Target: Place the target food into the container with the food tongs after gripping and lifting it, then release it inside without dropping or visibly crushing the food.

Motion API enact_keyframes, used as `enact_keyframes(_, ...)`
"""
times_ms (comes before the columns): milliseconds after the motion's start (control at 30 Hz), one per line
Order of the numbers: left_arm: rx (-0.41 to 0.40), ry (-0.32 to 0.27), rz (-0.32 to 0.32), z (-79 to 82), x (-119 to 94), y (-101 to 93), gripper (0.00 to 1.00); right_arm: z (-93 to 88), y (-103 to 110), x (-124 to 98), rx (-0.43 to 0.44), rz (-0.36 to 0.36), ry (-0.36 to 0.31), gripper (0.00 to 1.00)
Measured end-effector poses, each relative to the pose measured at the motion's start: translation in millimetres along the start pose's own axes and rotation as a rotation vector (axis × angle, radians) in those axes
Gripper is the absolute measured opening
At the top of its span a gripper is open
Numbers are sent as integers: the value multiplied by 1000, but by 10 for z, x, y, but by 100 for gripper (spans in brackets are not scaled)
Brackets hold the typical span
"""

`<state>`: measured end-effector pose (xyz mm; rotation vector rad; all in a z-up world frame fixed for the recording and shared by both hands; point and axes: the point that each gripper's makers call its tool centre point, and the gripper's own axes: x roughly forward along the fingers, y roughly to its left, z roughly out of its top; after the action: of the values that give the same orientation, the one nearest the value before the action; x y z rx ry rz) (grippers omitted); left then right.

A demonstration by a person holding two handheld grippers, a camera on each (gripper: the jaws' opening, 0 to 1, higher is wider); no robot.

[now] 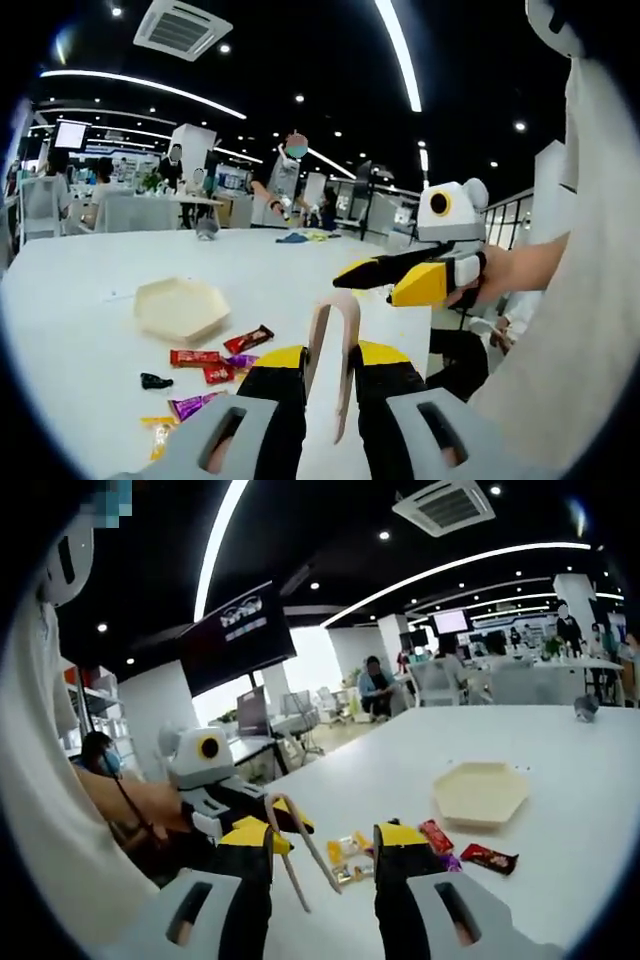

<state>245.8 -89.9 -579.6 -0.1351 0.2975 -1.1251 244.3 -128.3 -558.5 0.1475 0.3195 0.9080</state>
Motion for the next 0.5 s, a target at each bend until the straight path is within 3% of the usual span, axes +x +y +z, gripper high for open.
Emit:
enact_keyframes(233, -28, -6, 21, -41, -63, 73, 15, -139, 1, 58, -15, -4, 49, 45)
enact_keyframes(500, -48, -71, 39, 193, -129, 147, 15, -265, 15, 74, -12, 3, 68, 49)
